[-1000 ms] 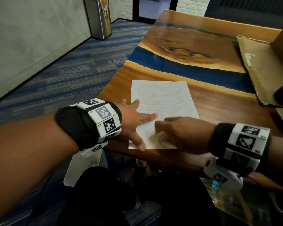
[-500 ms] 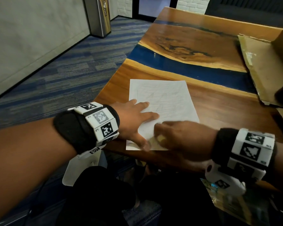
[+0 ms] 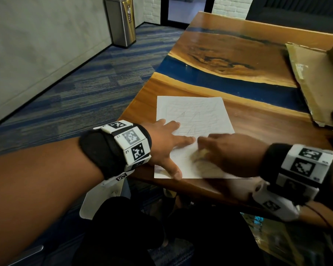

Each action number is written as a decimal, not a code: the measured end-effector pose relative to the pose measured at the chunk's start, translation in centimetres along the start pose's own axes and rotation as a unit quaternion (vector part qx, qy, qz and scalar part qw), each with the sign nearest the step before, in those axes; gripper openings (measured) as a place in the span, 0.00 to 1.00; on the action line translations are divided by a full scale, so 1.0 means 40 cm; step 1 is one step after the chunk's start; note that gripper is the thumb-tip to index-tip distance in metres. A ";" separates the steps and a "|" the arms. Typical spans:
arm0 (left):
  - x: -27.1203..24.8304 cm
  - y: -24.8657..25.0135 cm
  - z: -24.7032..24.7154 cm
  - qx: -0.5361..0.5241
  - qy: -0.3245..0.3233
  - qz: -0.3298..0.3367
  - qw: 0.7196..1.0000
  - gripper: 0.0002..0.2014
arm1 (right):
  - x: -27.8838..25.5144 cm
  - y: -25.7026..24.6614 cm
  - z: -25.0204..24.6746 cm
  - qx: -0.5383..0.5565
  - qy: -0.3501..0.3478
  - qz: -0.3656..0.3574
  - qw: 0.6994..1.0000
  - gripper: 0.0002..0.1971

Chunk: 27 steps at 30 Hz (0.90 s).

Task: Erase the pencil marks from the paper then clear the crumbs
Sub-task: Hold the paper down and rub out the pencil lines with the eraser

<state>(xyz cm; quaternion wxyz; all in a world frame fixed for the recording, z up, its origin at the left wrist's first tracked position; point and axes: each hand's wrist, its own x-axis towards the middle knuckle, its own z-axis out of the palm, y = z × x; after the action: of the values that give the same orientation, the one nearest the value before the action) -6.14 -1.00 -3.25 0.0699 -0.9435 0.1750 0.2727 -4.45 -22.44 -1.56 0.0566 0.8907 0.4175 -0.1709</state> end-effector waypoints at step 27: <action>0.013 0.008 -0.014 0.029 -0.008 -0.003 1.000 0.58 | -0.013 -0.002 0.009 -0.044 -0.001 -0.006 0.999 0.17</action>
<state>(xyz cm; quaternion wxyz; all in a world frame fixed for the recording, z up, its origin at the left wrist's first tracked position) -5.59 -1.58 -3.05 0.0992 -0.9393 0.1798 0.2750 -4.92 -22.86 -1.69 0.0954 0.8845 0.4302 -0.1535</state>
